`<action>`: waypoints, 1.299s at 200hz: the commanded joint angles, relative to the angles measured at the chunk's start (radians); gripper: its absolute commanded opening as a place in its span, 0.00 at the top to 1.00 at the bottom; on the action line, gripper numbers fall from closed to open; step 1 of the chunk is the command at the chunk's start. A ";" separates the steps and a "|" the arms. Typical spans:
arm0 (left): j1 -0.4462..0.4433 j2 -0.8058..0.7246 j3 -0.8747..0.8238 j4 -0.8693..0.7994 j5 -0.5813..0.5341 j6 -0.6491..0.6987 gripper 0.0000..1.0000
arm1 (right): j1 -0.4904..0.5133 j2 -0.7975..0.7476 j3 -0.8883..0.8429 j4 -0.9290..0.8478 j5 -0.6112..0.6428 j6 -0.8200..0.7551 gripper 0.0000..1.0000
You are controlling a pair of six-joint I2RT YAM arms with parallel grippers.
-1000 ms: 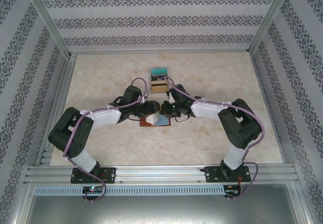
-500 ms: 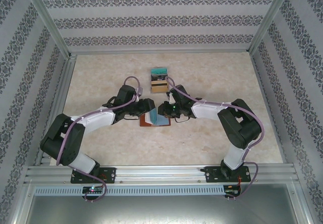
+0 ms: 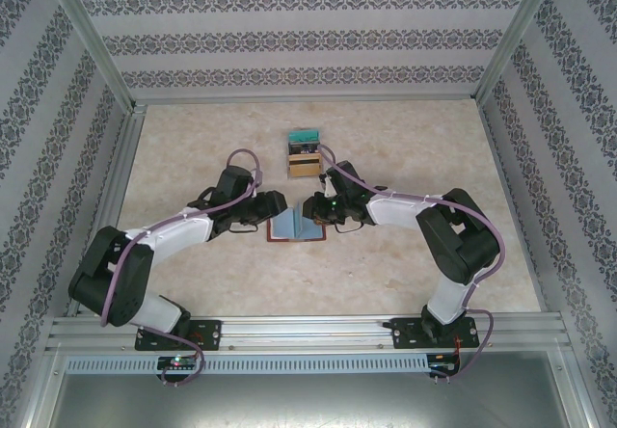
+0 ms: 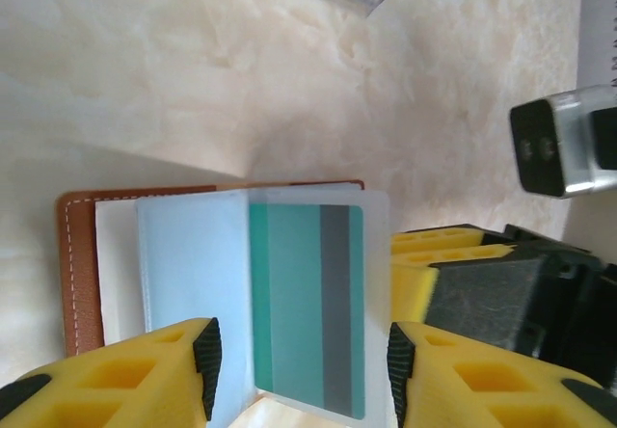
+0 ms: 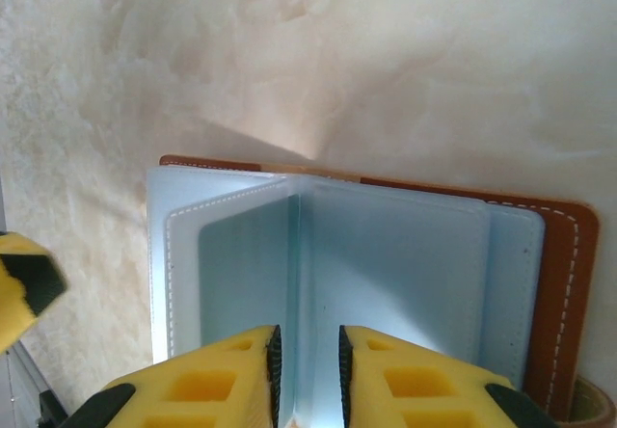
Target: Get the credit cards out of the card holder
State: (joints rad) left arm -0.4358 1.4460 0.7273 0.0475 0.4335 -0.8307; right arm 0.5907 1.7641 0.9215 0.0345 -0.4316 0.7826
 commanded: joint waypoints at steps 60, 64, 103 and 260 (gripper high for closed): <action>-0.001 0.025 0.026 0.024 0.064 -0.009 0.50 | -0.043 -0.097 -0.033 -0.056 0.093 -0.043 0.75; -0.003 0.031 0.027 0.030 0.068 -0.012 0.51 | -0.042 -0.096 -0.031 -0.056 0.091 -0.044 0.75; -0.043 0.102 0.047 0.064 0.086 -0.042 0.55 | -0.013 -0.036 0.024 -0.081 0.046 -0.062 0.84; -0.063 0.290 0.098 0.034 0.132 -0.081 0.65 | 0.043 0.086 0.069 -0.155 0.057 -0.099 0.91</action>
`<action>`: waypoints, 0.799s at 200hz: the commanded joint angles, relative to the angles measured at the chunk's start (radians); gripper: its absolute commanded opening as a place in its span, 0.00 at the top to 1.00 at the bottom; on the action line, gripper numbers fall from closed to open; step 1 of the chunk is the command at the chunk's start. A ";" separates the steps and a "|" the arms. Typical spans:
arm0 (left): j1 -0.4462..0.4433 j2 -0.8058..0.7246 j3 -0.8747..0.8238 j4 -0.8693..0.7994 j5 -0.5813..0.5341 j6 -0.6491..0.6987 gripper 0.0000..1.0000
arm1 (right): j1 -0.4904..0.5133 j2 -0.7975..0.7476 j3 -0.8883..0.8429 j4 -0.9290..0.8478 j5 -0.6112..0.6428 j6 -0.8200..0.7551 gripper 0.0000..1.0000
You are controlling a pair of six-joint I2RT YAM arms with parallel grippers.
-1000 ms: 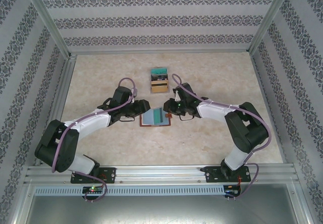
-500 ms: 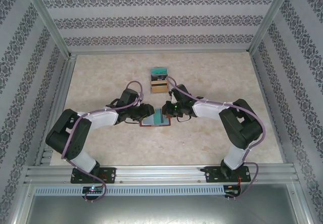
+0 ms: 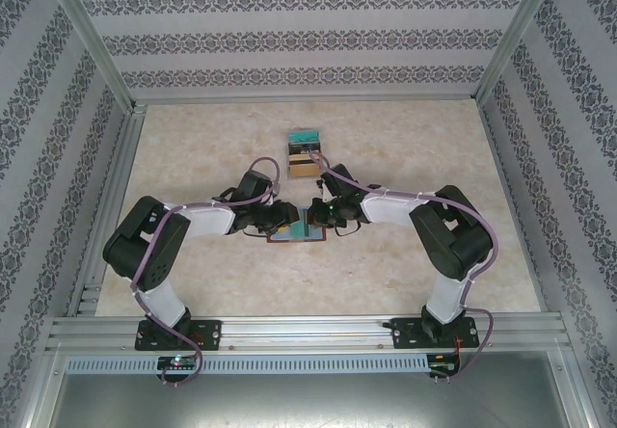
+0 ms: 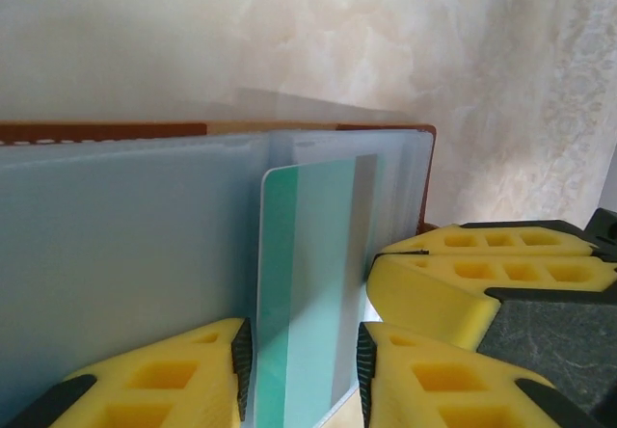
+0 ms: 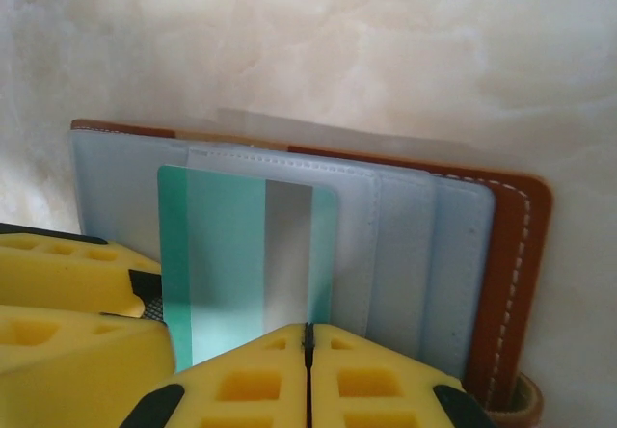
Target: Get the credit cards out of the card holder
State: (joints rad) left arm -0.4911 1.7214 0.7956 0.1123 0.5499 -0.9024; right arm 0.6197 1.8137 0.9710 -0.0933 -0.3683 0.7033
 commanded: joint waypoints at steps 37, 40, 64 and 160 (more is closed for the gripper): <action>-0.008 0.009 0.026 -0.036 0.009 -0.006 0.71 | 0.013 0.035 0.016 -0.028 -0.001 -0.022 0.91; -0.007 0.008 0.026 -0.036 0.007 -0.006 0.71 | 0.012 0.036 0.015 -0.028 -0.001 -0.021 0.91; -0.007 -0.004 0.021 -0.036 0.001 -0.003 0.76 | 0.010 0.037 0.012 -0.029 0.000 -0.021 0.91; 0.017 -0.058 -0.045 0.016 -0.007 -0.025 0.76 | 0.006 0.050 0.008 -0.028 -0.001 -0.022 0.91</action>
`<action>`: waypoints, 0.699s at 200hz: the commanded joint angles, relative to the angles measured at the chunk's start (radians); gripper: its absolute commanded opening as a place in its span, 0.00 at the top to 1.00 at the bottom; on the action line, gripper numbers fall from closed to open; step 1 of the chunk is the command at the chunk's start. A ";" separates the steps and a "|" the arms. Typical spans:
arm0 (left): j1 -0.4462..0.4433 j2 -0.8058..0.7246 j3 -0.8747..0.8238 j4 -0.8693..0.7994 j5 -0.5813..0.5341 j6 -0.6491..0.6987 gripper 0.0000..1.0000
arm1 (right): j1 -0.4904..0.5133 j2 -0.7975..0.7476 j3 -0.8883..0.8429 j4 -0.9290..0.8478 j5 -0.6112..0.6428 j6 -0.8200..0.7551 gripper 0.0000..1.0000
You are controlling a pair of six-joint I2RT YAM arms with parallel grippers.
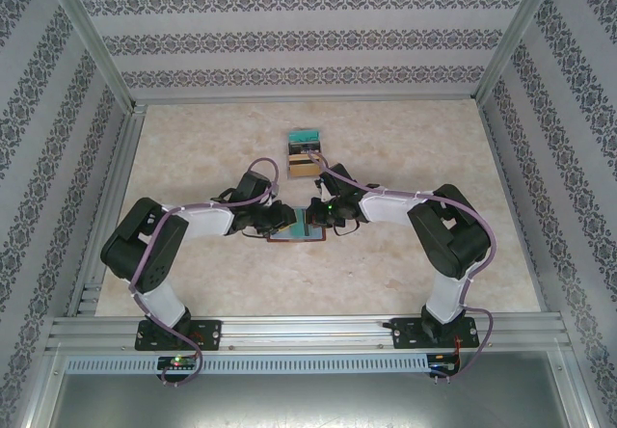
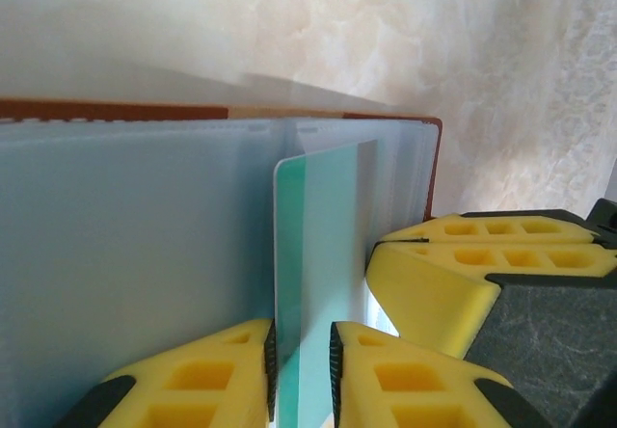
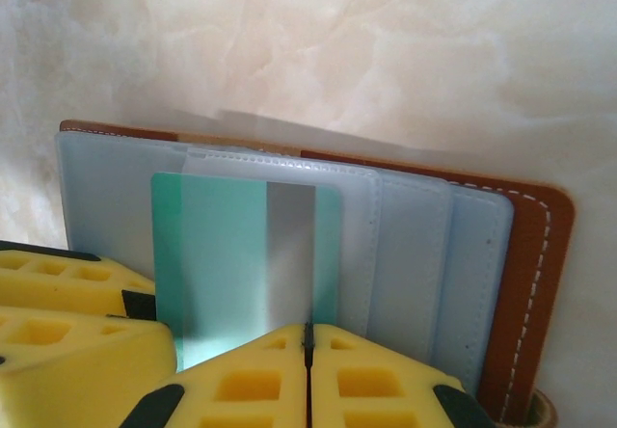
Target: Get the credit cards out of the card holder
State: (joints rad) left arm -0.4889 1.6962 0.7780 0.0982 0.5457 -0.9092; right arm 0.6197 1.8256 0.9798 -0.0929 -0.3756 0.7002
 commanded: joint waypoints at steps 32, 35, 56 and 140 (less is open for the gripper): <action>0.015 -0.027 -0.030 0.044 0.016 -0.016 0.77 | 0.007 0.037 -0.001 -0.028 0.004 -0.019 0.91; 0.015 -0.026 -0.031 0.044 0.017 -0.016 0.78 | 0.008 0.037 0.000 -0.029 0.004 -0.019 0.91; 0.014 -0.019 -0.027 0.044 0.015 -0.014 0.79 | 0.009 0.036 0.000 -0.029 0.004 -0.018 0.91; 0.014 -0.017 -0.027 0.029 0.008 -0.001 1.00 | 0.008 0.035 0.002 -0.033 0.006 -0.018 0.91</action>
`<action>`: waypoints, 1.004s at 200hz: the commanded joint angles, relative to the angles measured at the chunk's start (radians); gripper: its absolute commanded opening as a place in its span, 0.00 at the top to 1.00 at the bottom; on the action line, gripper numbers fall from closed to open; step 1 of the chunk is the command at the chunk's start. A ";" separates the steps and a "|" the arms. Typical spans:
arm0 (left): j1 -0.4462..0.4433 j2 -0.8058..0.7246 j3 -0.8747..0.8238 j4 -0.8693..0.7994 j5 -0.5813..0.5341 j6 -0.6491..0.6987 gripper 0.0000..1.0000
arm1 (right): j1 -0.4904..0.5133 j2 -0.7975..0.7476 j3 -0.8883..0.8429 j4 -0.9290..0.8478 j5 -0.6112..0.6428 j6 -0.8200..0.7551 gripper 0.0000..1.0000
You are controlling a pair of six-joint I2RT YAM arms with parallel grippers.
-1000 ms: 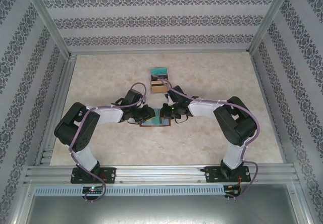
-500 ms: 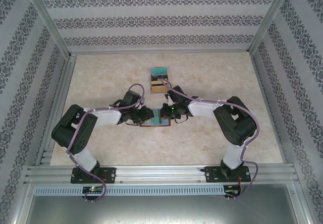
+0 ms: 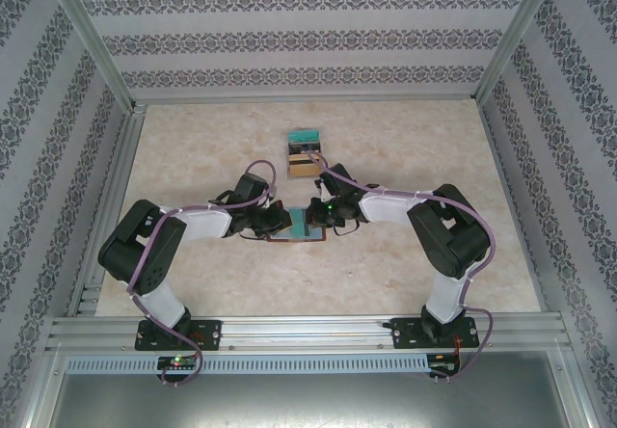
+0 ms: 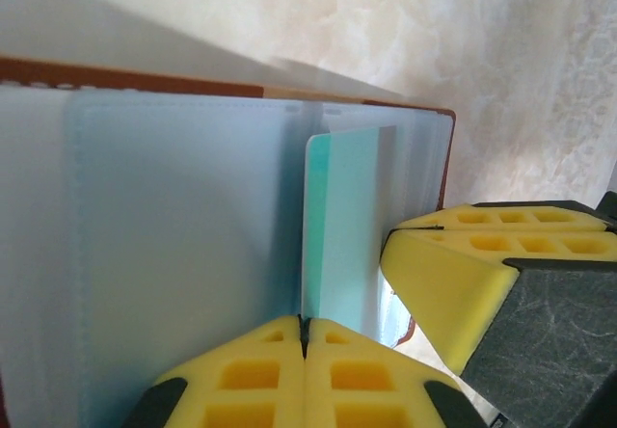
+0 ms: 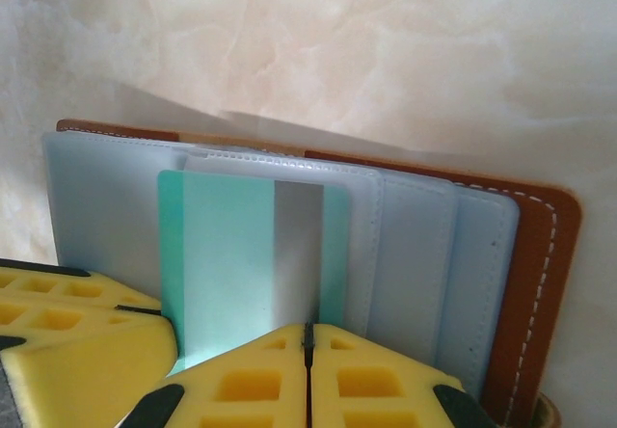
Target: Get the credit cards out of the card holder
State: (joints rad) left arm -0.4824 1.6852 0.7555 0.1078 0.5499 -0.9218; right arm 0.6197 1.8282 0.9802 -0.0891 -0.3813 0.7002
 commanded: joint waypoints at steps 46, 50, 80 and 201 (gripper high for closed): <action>0.035 -0.062 -0.029 -0.032 -0.023 0.043 1.00 | 0.004 0.034 0.000 -0.037 0.015 -0.019 0.91; 0.039 -0.068 -0.032 -0.035 -0.025 0.046 1.00 | 0.004 0.034 -0.001 -0.037 0.015 -0.020 0.91; 0.070 -0.111 -0.066 -0.066 -0.028 0.069 1.00 | 0.000 0.028 -0.005 -0.038 0.017 -0.018 0.91; 0.109 -0.392 0.033 -0.429 -0.125 0.295 1.00 | -0.053 -0.163 0.039 -0.094 0.064 -0.069 0.75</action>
State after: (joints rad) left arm -0.3828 1.3403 0.7017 -0.1879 0.4706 -0.7444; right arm 0.5900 1.7519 0.9821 -0.1356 -0.3626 0.6731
